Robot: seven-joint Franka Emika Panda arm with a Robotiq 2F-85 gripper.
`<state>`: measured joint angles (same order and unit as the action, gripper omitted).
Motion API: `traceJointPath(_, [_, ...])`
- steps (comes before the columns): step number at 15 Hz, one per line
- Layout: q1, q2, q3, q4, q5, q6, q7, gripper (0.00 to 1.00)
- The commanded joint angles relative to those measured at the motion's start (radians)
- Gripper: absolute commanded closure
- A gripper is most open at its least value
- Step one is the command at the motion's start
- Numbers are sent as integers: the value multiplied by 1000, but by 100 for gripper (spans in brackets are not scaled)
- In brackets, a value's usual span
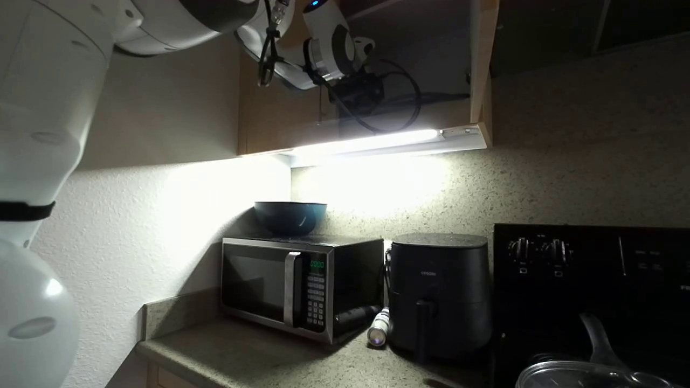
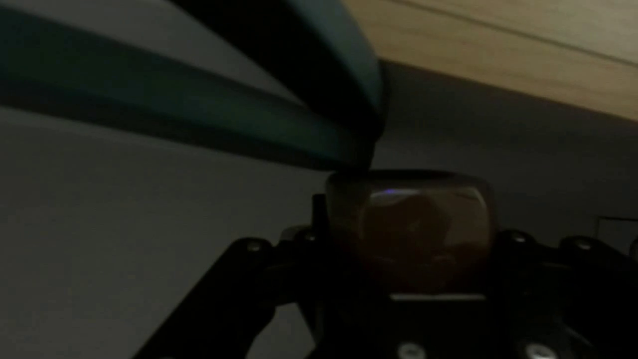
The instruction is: Pick up the bottle and position it inside the wall cabinet
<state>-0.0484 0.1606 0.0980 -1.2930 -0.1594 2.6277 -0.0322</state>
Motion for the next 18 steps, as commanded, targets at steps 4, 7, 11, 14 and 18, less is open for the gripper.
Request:
traceJointPath(4, [-2, -19, -1, -20, 14, -3, 17, 68])
traceJointPath(7, [-1, -19, -1, -20, 14, -1, 18, 68])
traceJointPath(11, [2, 3, -8, 5, -21, 20, 19, 68])
traceJointPath(14, [4, 6, -12, 5, -76, 49, 13, 11])
traceJointPath(18, [2, 5, -18, -2, -114, 74, 19, 0])
